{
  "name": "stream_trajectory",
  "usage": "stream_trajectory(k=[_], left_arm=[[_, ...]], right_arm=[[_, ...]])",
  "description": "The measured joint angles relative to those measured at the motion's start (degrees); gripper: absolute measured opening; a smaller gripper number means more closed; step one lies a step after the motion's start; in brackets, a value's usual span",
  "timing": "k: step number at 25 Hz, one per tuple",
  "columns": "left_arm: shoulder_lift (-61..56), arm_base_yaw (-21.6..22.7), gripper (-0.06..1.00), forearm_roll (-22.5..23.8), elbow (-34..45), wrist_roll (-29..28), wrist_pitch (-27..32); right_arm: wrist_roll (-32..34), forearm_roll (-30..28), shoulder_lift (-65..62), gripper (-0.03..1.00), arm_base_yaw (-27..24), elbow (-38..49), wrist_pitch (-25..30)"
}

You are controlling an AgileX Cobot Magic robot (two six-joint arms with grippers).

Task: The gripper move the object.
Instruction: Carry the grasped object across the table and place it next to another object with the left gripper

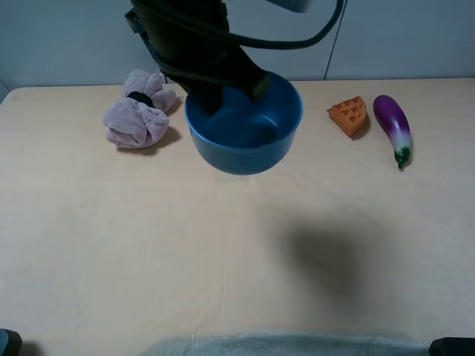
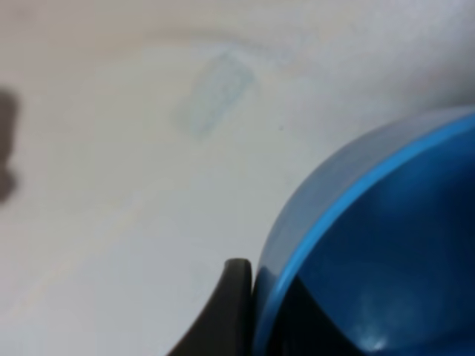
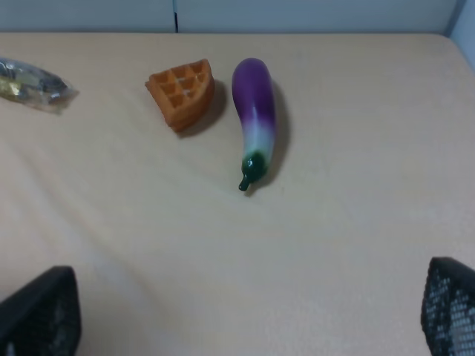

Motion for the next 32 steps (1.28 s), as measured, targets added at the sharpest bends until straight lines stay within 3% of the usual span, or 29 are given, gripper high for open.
stream_trajectory(k=[16,32], left_arm=[[-15.09,6.32,0.01,2.52,22.32,-6.08,-7.75],[-16.13,13.21,0.01,2.98,31.45,-6.2,-16.64]], right_arm=[[0.0,0.0,0.0,0.69,0.0,0.0,0.0],[0.0,0.0,0.0,0.69,0.0,0.0,0.0]])
